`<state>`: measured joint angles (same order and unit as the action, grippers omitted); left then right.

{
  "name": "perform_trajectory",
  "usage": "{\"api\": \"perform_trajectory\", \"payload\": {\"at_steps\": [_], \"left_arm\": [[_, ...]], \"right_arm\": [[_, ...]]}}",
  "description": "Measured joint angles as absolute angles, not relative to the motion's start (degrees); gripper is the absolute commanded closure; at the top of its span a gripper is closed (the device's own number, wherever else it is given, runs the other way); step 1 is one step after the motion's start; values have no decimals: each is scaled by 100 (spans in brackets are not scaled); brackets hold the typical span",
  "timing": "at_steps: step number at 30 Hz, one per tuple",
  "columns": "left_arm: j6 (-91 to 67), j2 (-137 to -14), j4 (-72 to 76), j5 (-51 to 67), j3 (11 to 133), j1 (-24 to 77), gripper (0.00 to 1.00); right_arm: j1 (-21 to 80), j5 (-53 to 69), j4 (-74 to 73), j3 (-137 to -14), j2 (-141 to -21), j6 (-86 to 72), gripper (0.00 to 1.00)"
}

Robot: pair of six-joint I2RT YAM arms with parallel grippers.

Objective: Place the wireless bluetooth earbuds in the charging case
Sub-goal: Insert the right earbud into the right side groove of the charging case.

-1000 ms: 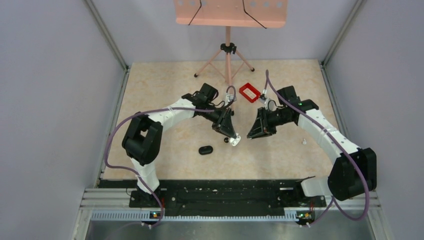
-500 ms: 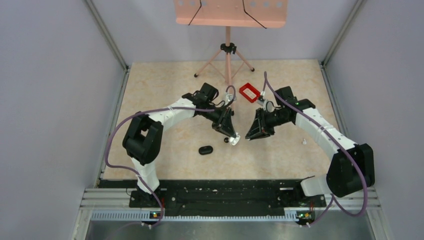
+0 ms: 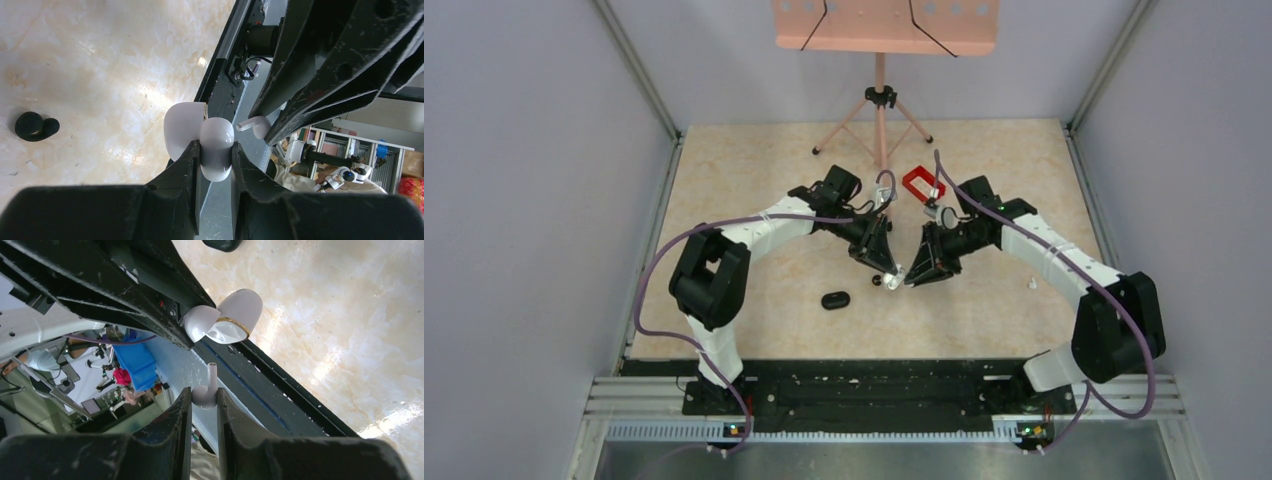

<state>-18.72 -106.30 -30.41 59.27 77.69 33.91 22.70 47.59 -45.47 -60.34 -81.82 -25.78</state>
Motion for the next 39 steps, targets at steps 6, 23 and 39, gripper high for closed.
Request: {"api": "perform_trajectory", "payload": {"at_steps": [6, 23, 39], "left_arm": [[-1872, -10628, -3033, 5935, 7769, 3395, 100], [-1868, -10624, -3000, 6023, 7767, 3441, 100], [-1393, -10394, -3135, 5916, 7642, 3450, 100]], "right_arm": [[2320, 4764, -4530, -6034, -8366, -2613, 100], [2327, 4689, -4410, -6045, -8521, -2689, 100], [2353, 4670, -4263, -6045, -8562, -2880, 100]]}}
